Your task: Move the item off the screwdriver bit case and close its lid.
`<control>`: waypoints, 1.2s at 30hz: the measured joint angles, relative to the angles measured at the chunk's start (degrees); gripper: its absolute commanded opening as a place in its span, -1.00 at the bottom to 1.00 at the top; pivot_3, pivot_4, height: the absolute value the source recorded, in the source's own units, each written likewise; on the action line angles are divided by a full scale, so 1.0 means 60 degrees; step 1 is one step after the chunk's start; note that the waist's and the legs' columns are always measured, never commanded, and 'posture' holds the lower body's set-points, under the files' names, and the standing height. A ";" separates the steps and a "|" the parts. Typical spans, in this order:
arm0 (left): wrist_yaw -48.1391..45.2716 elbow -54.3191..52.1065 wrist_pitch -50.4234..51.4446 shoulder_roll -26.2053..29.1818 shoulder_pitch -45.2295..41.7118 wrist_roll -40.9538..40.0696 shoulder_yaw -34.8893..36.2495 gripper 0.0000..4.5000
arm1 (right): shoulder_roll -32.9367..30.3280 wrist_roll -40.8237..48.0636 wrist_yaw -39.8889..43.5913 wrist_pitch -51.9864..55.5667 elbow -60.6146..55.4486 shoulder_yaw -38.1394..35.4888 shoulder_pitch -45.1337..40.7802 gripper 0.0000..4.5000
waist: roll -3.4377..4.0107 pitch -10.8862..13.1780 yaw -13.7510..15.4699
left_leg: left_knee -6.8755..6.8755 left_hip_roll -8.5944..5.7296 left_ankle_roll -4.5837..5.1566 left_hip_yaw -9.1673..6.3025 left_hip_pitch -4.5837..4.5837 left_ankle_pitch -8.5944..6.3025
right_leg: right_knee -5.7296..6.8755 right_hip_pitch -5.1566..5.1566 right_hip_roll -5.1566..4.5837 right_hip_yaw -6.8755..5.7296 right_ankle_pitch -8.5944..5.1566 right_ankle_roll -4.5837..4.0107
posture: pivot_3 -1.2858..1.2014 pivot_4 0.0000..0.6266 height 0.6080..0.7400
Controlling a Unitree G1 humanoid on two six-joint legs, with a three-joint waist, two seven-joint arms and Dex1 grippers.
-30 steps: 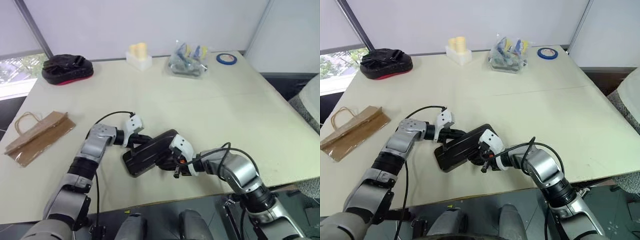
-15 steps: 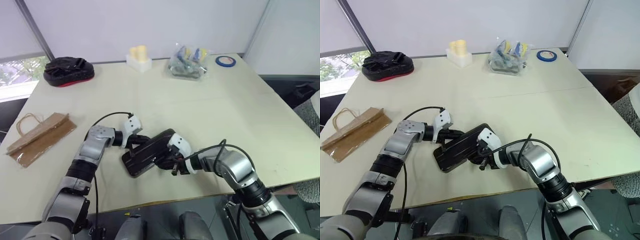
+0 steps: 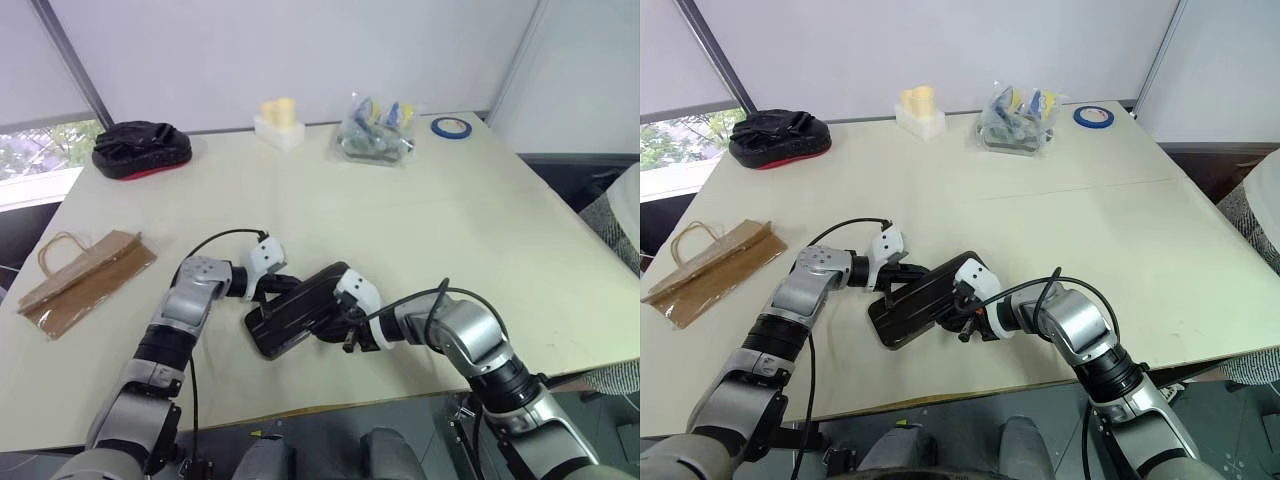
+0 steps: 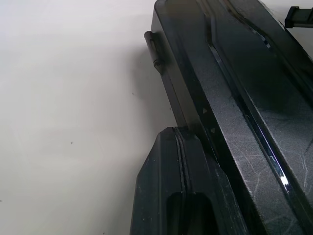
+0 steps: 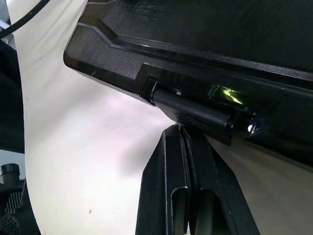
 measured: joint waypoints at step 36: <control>0.2250 0.1761 -0.0871 -0.1497 -0.2090 -0.0925 0.1564 -1.00 | -0.2154 0.0359 -0.0910 0.0264 -0.2966 -0.1857 -0.0324 -0.97 | -0.0048 0.0468 0.0008 | 0.0053 -0.0054 -0.0167 -0.0118 -0.0460 0.0093 | 0.0015 -0.0402 -0.0035 -0.0066 0.0029 0.0005 | 0.03 -0.52 1.00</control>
